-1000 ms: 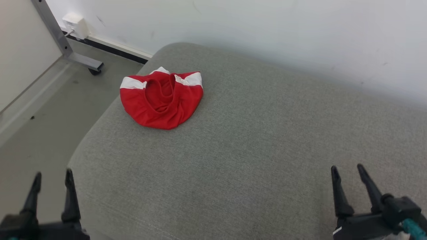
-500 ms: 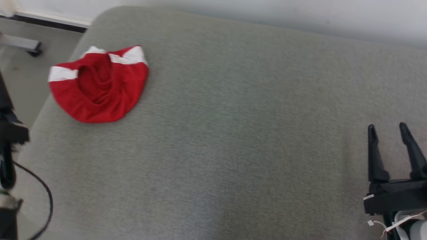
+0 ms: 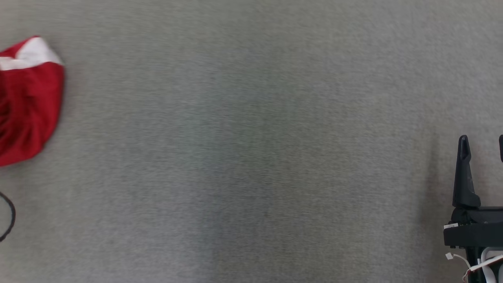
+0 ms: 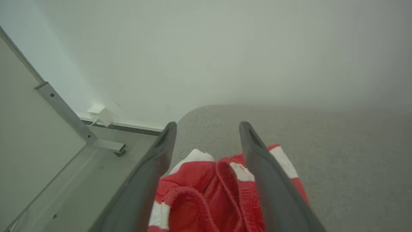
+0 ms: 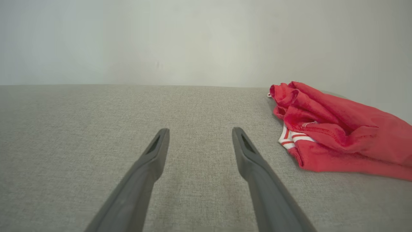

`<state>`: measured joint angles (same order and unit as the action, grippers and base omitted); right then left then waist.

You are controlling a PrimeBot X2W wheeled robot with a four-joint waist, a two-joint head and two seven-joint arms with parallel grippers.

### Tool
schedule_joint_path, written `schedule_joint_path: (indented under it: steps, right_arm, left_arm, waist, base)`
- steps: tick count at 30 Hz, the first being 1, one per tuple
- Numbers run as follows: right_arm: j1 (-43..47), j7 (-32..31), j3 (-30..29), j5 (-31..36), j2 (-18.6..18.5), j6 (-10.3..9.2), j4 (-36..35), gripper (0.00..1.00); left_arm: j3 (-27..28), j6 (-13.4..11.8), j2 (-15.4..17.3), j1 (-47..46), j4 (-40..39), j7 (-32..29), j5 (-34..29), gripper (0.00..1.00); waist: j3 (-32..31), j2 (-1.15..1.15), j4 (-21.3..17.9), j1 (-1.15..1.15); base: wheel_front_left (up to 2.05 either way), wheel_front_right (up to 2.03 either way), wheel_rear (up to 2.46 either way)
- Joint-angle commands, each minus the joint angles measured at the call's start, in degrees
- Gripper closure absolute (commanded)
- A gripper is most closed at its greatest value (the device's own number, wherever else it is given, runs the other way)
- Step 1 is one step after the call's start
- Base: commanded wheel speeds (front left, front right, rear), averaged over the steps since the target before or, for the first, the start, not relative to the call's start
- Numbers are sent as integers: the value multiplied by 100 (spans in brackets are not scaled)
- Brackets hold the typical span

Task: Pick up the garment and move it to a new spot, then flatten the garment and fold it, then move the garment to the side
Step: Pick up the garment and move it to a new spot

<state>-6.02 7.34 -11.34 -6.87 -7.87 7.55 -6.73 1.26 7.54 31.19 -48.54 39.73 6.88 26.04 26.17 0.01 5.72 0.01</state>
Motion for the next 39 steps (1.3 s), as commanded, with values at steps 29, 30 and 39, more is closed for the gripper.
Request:
schedule_joint_path:
  steps: [29, 30, 39]
  right_arm:
    - [-251, 187, 275, -18, 76, -16, 364, 0]
    - [-256, 215, 293, -32, 89, -16, 410, 0]
    - [-210, 517, 427, -210, 288, -16, 1006, 0]
  left_arm:
    - [-2024, -13, 813, -465, 1411, -255, 1599, 100]
    - [-2024, -22, 836, -557, 1412, -50, 1530, 100]
    - [-2438, -88, 781, -1598, 647, 473, 838, 100]
  waist:
    - [-277, -1, -404, -1]
    - [-345, -1, -397, -1]
    - [-1024, -1, -524, -1]
  base:
    - [0, 0, 0]
    - [0, 0, 0]
    - [0, 0, 0]
